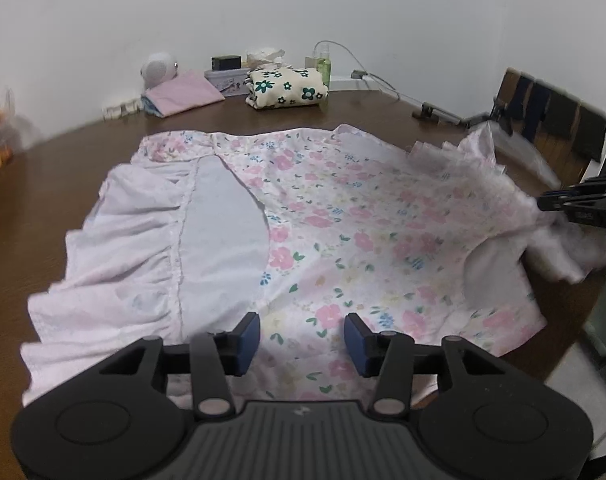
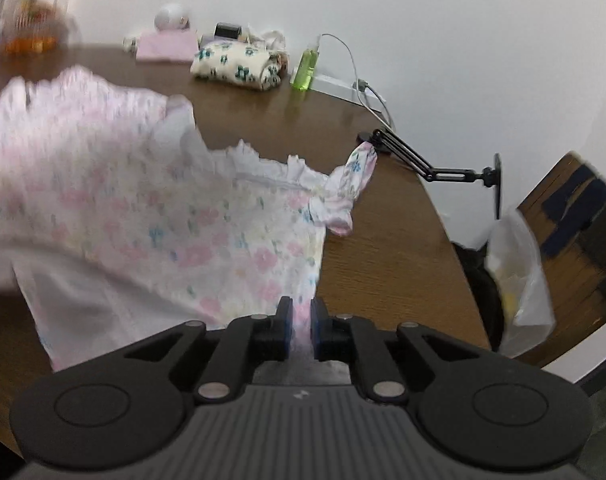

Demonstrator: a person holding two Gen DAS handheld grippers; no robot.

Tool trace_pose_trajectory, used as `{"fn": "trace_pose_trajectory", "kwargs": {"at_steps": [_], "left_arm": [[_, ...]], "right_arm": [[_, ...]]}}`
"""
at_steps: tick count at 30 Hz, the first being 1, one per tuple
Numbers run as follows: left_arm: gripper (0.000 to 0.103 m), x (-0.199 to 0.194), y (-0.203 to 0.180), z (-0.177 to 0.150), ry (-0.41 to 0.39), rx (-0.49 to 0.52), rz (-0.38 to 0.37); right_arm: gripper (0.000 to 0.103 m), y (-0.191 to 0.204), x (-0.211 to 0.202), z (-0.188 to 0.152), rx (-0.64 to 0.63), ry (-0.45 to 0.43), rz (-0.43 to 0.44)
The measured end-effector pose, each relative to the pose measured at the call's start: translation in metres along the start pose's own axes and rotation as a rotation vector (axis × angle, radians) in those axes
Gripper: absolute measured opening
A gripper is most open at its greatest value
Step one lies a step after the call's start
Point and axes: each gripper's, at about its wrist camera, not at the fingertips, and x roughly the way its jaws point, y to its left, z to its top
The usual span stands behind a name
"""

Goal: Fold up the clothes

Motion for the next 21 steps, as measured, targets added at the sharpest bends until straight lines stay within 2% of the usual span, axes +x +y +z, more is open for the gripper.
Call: {"fn": "trace_pose_trajectory", "kwargs": {"at_steps": [2, 3, 6, 9, 11, 13, 16, 18, 20, 21], "left_arm": [[0.046, -0.009, 0.011, 0.003, -0.028, -0.045, -0.02], [0.046, -0.012, 0.019, 0.006, -0.044, -0.06, 0.005], [0.046, -0.009, 0.037, 0.01, -0.037, -0.048, 0.159], [0.046, -0.007, 0.054, 0.008, -0.018, -0.033, 0.234], [0.046, -0.008, 0.065, 0.007, -0.025, -0.024, 0.235], [0.05, -0.009, 0.069, 0.006, -0.049, 0.01, 0.234], [0.051, -0.002, 0.074, 0.004, -0.042, 0.048, 0.204], [0.053, 0.005, 0.072, 0.003, -0.006, 0.064, 0.221], [0.053, 0.0, 0.071, -0.002, -0.003, 0.054, 0.234], [0.053, -0.003, 0.07, -0.004, -0.002, 0.05, 0.24]], "right_arm": [[0.01, -0.009, 0.001, 0.011, 0.035, -0.034, 0.026], [0.01, -0.013, 0.005, 0.017, 0.05, -0.051, 0.034], [0.01, -0.011, 0.03, 0.028, 0.046, 0.023, 0.109], [0.011, 0.0, 0.033, 0.025, 0.006, 0.036, 0.083], [0.012, 0.005, 0.026, 0.022, 0.016, 0.042, 0.037], [0.014, 0.016, 0.002, 0.021, 0.036, -0.016, 0.116], [0.024, 0.054, -0.025, 0.015, -0.046, -0.075, 0.286], [0.024, 0.075, -0.026, 0.01, -0.094, -0.07, 0.319], [0.024, 0.073, -0.017, 0.009, -0.078, -0.051, 0.314], [0.028, 0.071, -0.012, 0.009, -0.069, -0.041, 0.311]]}}
